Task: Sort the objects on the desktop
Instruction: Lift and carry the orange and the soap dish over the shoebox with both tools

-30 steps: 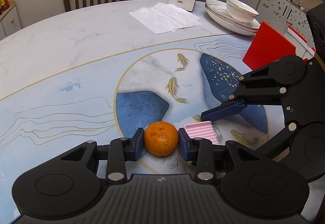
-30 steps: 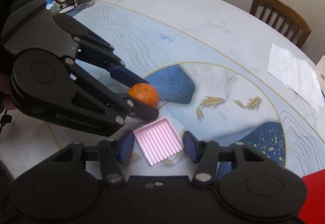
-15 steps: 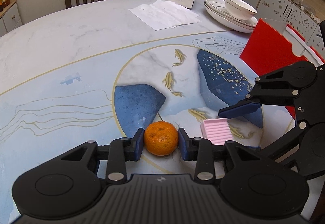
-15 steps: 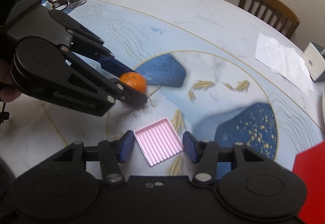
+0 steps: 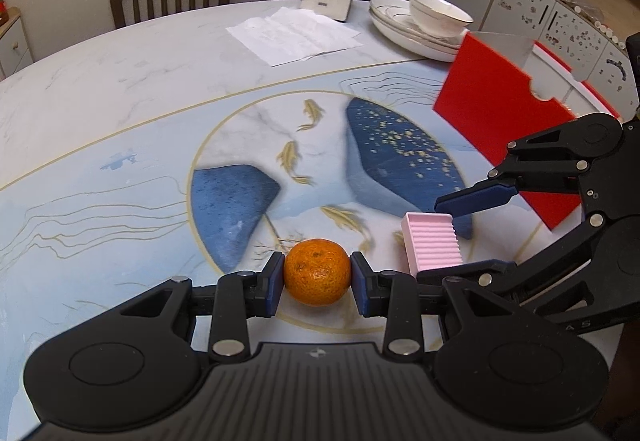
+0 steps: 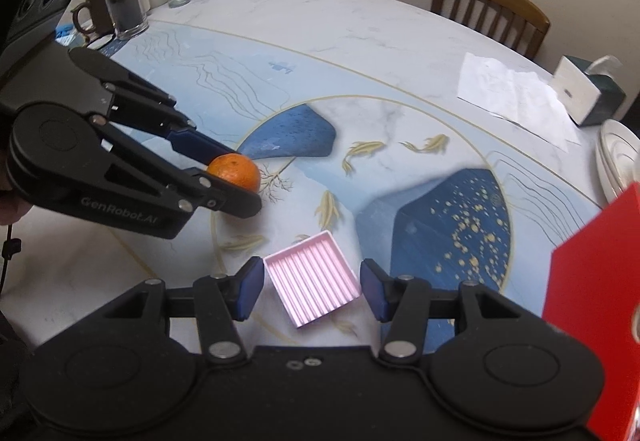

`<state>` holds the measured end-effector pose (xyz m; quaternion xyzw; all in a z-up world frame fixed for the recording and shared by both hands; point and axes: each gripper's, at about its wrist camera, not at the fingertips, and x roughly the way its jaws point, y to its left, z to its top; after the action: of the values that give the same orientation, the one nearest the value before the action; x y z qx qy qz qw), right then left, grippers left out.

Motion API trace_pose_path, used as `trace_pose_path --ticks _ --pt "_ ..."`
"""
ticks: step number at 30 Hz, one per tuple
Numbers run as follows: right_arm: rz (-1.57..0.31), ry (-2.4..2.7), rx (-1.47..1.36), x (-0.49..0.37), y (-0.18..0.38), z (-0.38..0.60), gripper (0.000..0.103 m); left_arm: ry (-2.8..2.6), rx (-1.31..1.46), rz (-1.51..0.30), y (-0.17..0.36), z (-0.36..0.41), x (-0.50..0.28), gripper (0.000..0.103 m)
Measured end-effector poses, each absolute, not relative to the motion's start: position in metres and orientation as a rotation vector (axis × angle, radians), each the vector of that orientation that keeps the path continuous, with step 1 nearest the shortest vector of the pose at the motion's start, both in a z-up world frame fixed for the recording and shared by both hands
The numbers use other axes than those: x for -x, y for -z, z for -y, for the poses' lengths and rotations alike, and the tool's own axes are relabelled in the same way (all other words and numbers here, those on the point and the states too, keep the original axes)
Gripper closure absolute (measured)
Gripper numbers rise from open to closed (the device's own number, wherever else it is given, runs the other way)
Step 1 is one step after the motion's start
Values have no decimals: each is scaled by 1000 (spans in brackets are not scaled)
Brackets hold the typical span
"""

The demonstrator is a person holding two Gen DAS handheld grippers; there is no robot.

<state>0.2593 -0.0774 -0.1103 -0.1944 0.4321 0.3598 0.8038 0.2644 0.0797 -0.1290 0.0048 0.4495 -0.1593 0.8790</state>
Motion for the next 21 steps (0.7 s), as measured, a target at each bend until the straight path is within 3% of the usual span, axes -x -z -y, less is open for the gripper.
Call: trace_pose_path --ticks 21 --pt "-840 -608 212 -220 51 154 51 453 -38 -882 86 -19 -237 70"
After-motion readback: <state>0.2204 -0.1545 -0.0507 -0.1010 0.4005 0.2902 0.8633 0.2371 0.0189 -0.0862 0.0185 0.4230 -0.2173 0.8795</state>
